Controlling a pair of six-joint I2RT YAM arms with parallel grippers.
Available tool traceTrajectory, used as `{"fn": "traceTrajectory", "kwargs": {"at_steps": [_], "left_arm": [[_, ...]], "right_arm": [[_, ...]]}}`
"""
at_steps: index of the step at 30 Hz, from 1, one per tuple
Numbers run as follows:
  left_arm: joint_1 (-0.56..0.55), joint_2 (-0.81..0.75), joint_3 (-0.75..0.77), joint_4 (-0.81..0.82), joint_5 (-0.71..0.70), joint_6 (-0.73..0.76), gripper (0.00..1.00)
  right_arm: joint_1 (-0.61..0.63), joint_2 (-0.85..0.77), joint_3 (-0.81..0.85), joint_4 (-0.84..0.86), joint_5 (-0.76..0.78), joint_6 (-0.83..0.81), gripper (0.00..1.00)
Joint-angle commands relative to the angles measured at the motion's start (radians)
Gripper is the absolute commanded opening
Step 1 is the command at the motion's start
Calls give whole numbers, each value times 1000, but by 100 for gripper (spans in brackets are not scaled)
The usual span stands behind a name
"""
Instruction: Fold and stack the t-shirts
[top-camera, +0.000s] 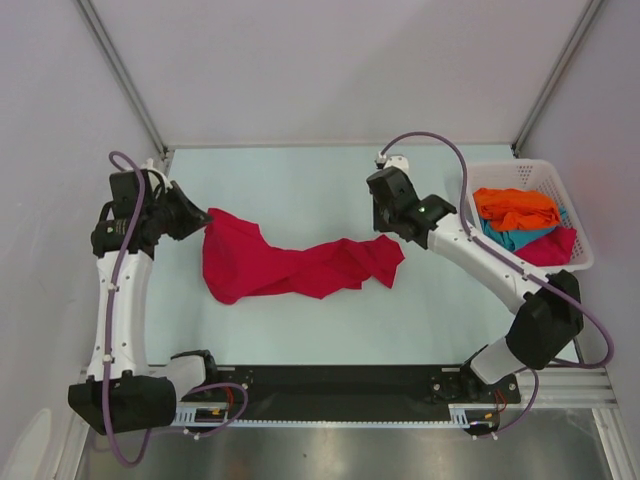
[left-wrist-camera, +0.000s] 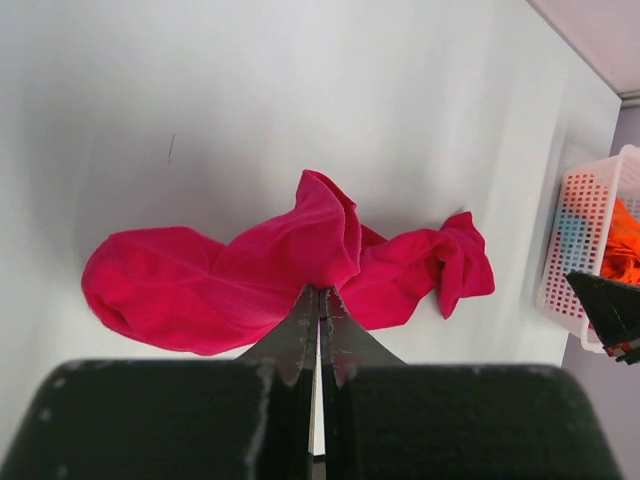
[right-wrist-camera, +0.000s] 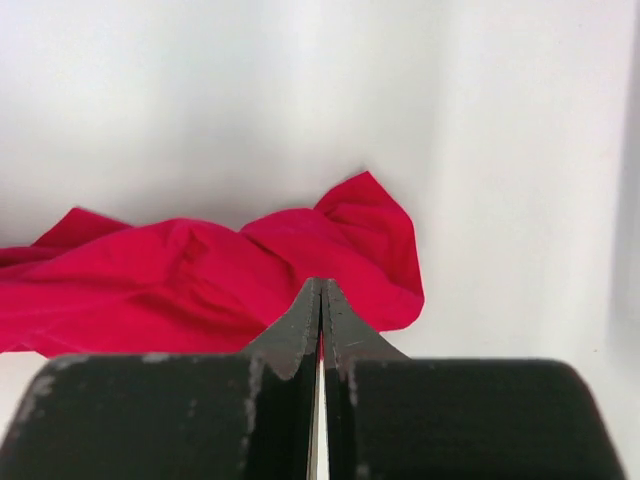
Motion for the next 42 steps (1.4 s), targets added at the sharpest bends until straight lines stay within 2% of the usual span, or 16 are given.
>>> {"fn": "traceTrajectory", "kwargs": {"at_steps": [1, 2, 4, 5, 9, 16, 30, 42], "left_arm": [[12, -18, 42, 14, 26, 12, 0], [12, -20, 36, 14, 26, 14, 0], [15, -32, 19, 13, 22, 15, 0], [14, -32, 15, 13, 22, 17, 0], [17, -41, -2, 11, 19, 21, 0], [21, -41, -8, 11, 23, 23, 0], [21, -47, -39, 20, 22, 17, 0], [21, -56, -44, 19, 19, 21, 0]], "right_arm": [[-14, 59, 33, -74, 7, -8, 0], [-17, 70, 24, -74, -3, 0, 5], [-34, 96, -14, -60, -55, 18, 24], [-41, 101, -29, -49, -75, 23, 29], [-60, 108, -108, 3, -137, 44, 36], [-62, 93, -177, 18, -163, 75, 37], [24, 9, -330, 24, -152, 153, 37], [23, 122, -313, 64, -137, 127, 38]]}}
